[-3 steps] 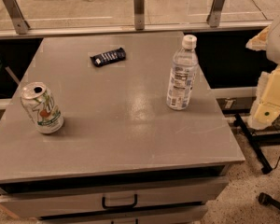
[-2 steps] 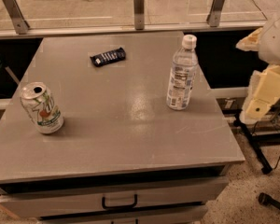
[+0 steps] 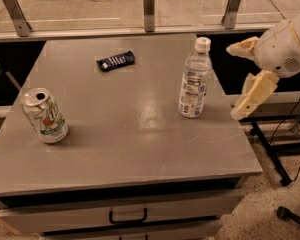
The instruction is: Pick blue plastic bottle
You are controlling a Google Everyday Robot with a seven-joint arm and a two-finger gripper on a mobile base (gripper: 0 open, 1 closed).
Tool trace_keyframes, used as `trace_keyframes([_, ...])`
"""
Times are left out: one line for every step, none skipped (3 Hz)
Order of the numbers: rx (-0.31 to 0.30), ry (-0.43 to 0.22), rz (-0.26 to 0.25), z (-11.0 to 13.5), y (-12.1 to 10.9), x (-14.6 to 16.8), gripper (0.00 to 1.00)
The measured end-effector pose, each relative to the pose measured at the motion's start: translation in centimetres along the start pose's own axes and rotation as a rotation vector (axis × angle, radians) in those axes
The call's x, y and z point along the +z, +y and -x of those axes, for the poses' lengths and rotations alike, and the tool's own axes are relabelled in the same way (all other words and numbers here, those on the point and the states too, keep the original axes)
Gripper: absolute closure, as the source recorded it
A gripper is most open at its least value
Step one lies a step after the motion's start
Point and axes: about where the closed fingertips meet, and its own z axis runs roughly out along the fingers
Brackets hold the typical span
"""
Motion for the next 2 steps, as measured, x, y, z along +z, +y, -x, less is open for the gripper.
trace_keyframes([0.011, -0.126, 0.017, 0.4, -1.2, 2.3, 0.00])
trace_keyframes([0.036, -0.229, 0.060, 1.5, -1.1, 4.4, 0.00])
